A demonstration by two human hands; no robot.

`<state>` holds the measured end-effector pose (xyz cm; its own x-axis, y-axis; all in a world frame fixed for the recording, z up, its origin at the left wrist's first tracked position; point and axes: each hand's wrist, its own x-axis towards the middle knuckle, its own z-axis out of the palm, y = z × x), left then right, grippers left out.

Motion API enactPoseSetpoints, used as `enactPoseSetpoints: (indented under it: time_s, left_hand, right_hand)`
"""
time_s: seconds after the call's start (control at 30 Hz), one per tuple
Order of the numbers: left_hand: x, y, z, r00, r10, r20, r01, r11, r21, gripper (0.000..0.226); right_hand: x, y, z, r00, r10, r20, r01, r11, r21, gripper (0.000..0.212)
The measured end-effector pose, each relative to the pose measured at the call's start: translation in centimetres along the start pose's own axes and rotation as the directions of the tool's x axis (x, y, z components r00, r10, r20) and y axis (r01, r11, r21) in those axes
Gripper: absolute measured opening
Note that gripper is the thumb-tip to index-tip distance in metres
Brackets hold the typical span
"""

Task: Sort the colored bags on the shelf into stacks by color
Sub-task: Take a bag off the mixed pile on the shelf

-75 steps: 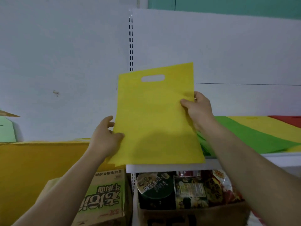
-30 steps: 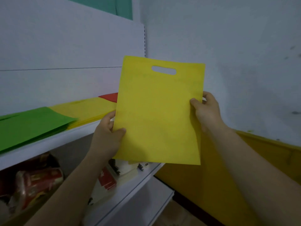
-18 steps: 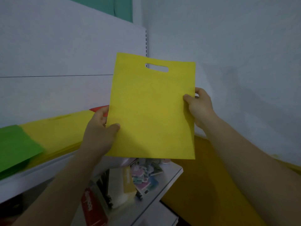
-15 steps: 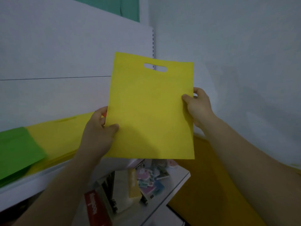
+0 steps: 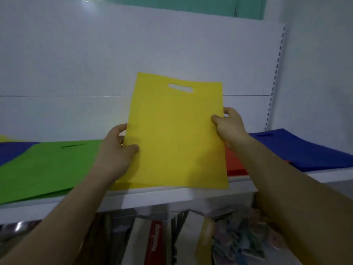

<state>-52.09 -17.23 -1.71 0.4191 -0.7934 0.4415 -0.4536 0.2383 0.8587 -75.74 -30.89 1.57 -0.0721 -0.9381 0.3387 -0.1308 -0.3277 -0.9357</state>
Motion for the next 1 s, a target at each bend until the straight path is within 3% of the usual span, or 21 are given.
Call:
enactPoseSetpoints:
  time_s: [0.17,0.33,0.43,0.5,0.6,0.7,0.73,0.9,1.0]
  left_hand:
    - [0.5,-0.5,-2.7,0.993,-0.003,-0.121,0.03,0.973,0.228,0.061]
    - [0.9,-1.4,-4.2,1.0,-0.009,0.005,0.004,0.848,0.531,0.058]
    - [0.6,-1.8,-4.6,0.976,-0.151,0.156,0.002,0.723,0.69,0.053]
    - [0.1,-1.9,-5.0,0.945,-0.221,0.242,-0.042,0.652,0.757,0.056]
    - [-0.7,-1.5,-5.6,0.869,-0.28,0.407,-0.122,0.678,0.725,0.078]
    - [-1.4,-1.0,-5.9,0.781,-0.341,0.523,-0.177,0.682,0.71,0.129]
    - [-1.5,-1.1,-6.0,0.776,-0.344,0.53,-0.185,0.678,0.711,0.134]
    - [-1.4,-1.9,-5.6,0.82,-0.269,0.505,-0.202,0.689,0.696,0.069]
    - [-1.5,-2.3,-5.7,0.826,-0.273,0.494,-0.208,0.666,0.716,0.069]
  right_hand:
    - [1.3,0.1,4.5,0.992,0.012,0.129,-0.02,0.998,0.065,0.022]
    - [1.8,0.8,7.0,0.975,0.04,0.22,-0.037,0.999,-0.019,0.025]
    - [1.6,1.6,7.2,0.933,0.101,0.345,0.011,0.951,-0.309,0.058]
    - [1.3,2.0,7.2,0.898,0.142,0.416,0.132,0.816,-0.563,0.077]
    - [0.6,2.3,7.3,0.85,0.174,0.497,0.26,0.682,-0.683,0.077]
    - [-0.2,2.5,7.3,0.77,0.224,0.597,0.391,0.574,-0.72,0.069]
    - [-0.5,2.6,7.4,0.754,0.244,0.61,0.412,0.547,-0.729,0.069]
    - [-1.4,2.5,8.3,0.71,0.277,0.647,0.471,0.495,-0.73,0.069]
    - [-1.6,2.7,8.7,0.725,0.274,0.632,0.493,0.435,-0.753,0.073]
